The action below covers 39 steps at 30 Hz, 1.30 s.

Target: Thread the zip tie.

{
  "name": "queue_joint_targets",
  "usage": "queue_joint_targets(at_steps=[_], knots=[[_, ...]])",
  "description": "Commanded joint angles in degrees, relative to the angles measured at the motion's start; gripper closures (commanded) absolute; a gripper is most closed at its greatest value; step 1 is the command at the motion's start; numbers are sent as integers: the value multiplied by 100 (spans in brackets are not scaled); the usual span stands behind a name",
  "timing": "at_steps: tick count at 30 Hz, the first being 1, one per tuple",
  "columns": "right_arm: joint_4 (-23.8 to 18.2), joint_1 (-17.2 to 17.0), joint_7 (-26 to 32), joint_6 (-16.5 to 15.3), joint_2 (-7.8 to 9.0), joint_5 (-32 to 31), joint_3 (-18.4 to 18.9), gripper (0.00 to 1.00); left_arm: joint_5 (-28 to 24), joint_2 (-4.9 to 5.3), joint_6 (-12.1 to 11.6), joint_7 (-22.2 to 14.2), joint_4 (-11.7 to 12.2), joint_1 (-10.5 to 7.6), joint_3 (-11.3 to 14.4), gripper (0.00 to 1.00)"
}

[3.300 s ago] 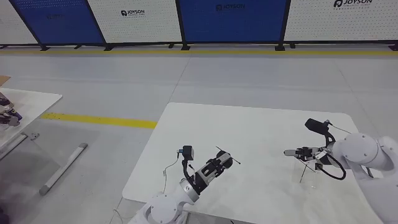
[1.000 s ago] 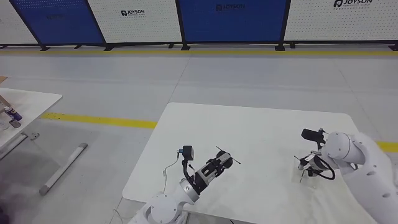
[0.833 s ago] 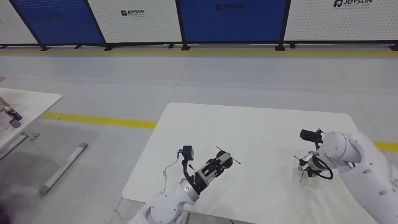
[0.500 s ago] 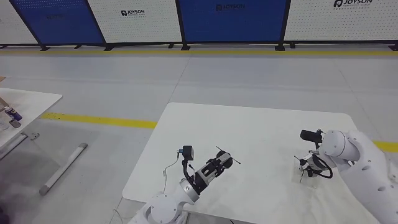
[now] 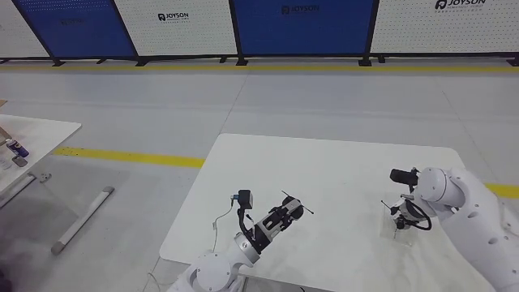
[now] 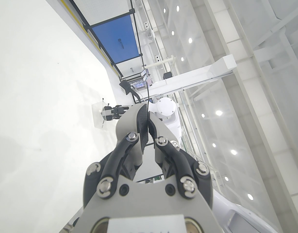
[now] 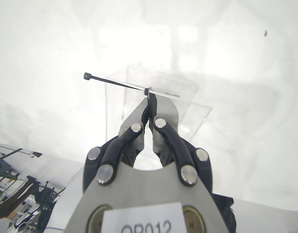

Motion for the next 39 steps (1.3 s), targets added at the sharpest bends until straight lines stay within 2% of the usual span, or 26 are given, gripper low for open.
queue_joint_targets(at_steps=[1, 9, 13, 16, 21, 24, 35, 36, 39], knots=[[9, 9, 0, 0, -4, 6, -9, 98, 0, 0, 0, 0, 0, 0, 0, 100], [-126, -27, 0, 0, 40, -17, 49, 100, 0, 0, 0, 0, 0, 0, 0, 100], [-371, -129, 0, 0, 133, -129, 263, 100, 0, 0, 0, 0, 0, 0, 0, 100], [-693, -330, -22, 0, 228, -160, 638, 100, 0, 0, 0, 0, 0, 0, 0, 100], [-1457, -985, -272, 0, 402, -191, 1497, 100, 0, 0, 0, 0, 0, 0, 0, 100], [-1779, -1364, -332, 0, 458, -128, 1934, 100, 0, 0, 0, 0, 0, 0, 0, 100], [-1779, -1364, -332, 0, 458, -128, 1934, 100, 0, 0, 0, 0, 0, 0, 0, 100], [-1790, -1394, -474, 0, 458, -169, 1939, 100, 0, 0, 0, 0, 0, 0, 0, 100], [-2028, -1589, -813, -244, 477, 240, 2197, 100, 0, 0, 0, 0, 0, 0, 0, 100]])
